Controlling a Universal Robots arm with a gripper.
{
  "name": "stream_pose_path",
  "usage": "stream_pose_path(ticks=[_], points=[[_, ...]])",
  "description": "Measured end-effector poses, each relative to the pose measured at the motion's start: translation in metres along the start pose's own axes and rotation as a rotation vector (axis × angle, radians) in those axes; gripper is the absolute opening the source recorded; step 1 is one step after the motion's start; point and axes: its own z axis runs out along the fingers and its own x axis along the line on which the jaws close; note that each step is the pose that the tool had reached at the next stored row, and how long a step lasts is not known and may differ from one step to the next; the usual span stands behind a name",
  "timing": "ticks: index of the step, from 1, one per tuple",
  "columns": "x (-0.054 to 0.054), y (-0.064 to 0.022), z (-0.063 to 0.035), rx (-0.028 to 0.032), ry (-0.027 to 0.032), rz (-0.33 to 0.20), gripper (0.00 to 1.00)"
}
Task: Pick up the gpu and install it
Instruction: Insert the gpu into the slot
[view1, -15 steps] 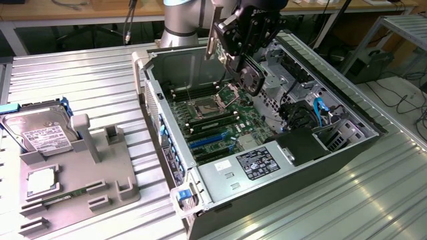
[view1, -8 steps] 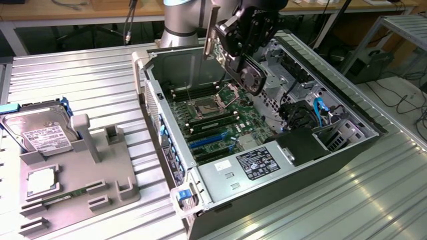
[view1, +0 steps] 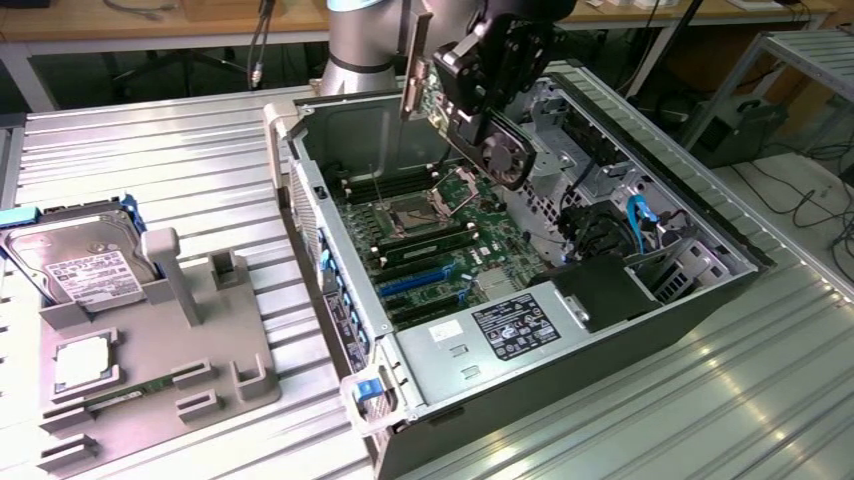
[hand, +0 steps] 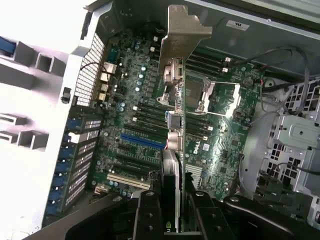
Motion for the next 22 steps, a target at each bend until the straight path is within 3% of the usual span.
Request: stream_pose_path(ticks=[22], points=[[0.0000, 0.0000, 0.0000, -0.0076, 0.0140, -0.305, 0.27]])
